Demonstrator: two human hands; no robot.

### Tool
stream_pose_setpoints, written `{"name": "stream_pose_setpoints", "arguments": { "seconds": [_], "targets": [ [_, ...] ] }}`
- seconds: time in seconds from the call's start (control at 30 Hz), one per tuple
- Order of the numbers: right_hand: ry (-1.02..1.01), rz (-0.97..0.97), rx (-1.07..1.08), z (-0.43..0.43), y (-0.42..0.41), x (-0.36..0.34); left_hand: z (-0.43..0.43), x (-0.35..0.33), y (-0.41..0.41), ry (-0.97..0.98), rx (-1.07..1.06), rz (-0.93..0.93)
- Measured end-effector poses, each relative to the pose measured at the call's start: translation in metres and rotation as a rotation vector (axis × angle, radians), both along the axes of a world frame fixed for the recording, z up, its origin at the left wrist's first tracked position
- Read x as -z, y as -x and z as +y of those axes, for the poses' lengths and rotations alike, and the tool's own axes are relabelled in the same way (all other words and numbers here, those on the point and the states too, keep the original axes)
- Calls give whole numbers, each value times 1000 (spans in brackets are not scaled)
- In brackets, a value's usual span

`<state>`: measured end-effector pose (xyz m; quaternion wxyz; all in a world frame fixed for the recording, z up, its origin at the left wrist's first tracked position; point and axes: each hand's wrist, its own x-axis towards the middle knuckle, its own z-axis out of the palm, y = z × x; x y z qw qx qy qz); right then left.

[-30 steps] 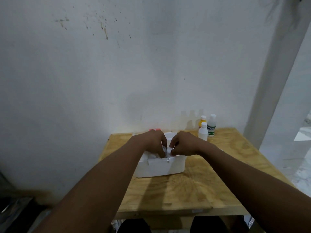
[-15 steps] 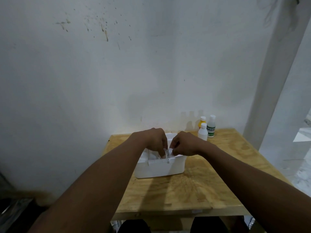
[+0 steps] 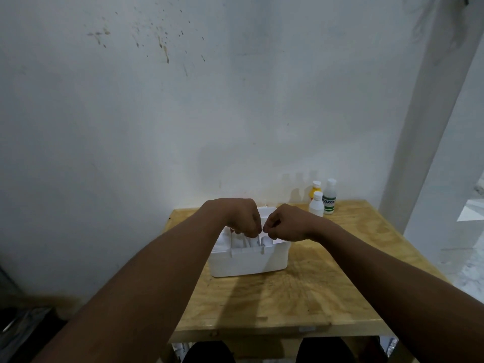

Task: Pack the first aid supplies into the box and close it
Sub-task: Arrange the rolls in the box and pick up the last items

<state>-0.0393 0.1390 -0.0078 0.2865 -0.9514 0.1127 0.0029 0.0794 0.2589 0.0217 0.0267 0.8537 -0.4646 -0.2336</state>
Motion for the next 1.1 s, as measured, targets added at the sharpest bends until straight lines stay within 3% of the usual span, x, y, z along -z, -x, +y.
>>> {"name": "stream_pose_setpoints", "arguments": {
  "seconds": [0.47, 0.8, 0.93, 1.1],
  "targets": [
    [15, -171, 56, -8, -1, 3, 1, -3, 4, 43, -4, -52],
    [-24, -349, 382, -51, 17, 9, -28, 5, 1, 226, -9, -139],
    [13, -263, 531, -83, 35, 26, -57, 14, 3, 307, -27, -137],
    [192, 77, 609, -120, 53, 61, -101, 32, 14, 326, -3, -130]
  ]
}}
